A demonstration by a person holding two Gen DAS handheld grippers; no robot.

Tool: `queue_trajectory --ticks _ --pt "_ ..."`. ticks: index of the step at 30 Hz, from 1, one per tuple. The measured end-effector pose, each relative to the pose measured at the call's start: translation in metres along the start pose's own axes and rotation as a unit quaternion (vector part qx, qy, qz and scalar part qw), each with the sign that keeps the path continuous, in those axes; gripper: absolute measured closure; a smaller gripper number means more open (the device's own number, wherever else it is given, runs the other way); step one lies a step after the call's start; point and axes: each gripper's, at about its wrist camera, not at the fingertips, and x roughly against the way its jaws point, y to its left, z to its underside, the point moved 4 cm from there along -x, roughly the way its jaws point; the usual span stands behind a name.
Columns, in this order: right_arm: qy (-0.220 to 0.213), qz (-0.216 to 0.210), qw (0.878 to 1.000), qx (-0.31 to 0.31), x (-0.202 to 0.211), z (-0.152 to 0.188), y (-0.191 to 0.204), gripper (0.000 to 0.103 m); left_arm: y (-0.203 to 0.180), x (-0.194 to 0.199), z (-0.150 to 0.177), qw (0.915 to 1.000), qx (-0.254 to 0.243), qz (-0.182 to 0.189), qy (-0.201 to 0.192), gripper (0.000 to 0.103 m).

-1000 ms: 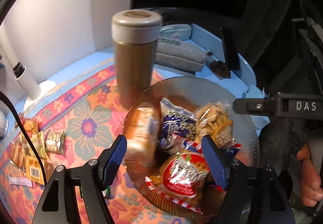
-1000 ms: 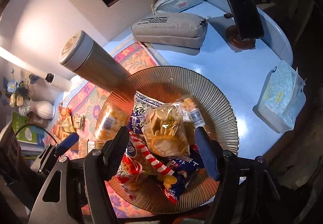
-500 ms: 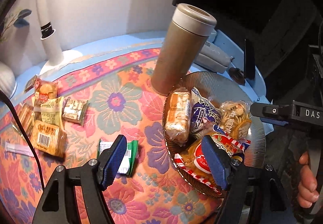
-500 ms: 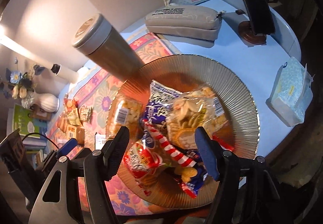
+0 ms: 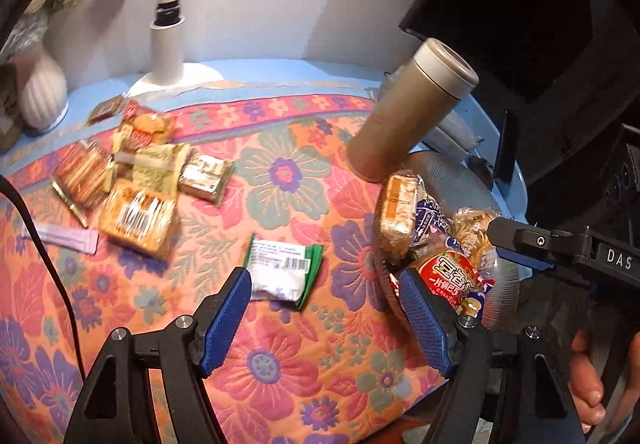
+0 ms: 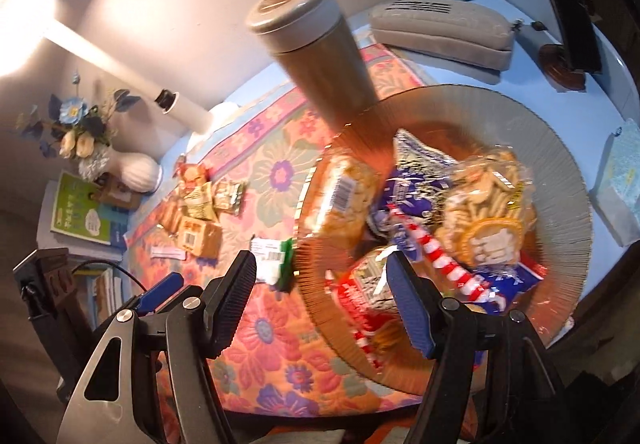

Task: Organize snacks
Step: 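Open both grippers over the glass plate and withdraw them, then move left gripper to the toast slice pack while right moves to green-edged packet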

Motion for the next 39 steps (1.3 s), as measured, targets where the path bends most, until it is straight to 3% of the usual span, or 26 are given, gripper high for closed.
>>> queue_trajectory --ticks 4,14,20,29,33,39 --pt "0.010 -0.009 1.000 0.022 -0.010 0.007 0.025 0.035 0.027 0.014 0.005 0.9991 0.041 0.008 -0.004 0.029" --pt "0.044 -0.032 0.997 0.053 -0.044 0.026 0.082 0.034 0.111 0.048 0.024 0.9931 0.108 -0.041 -0.018 0.029" --pt "0.063 -0.043 0.996 0.056 -0.064 0.041 0.106 0.034 0.143 0.065 0.034 0.9910 0.121 -0.054 -0.023 0.029" --pt "0.084 -0.012 0.996 0.016 -0.096 0.066 0.109 0.034 0.159 0.058 0.022 0.9962 0.082 -0.029 0.000 0.028" --pt "0.086 0.020 0.996 -0.014 -0.108 0.074 0.095 0.034 0.149 0.040 0.003 0.9992 0.038 -0.004 0.016 0.011" --pt "0.085 0.043 0.994 -0.062 -0.124 0.082 0.078 0.034 0.148 -0.007 -0.021 0.9984 -0.020 -0.024 0.047 0.011"
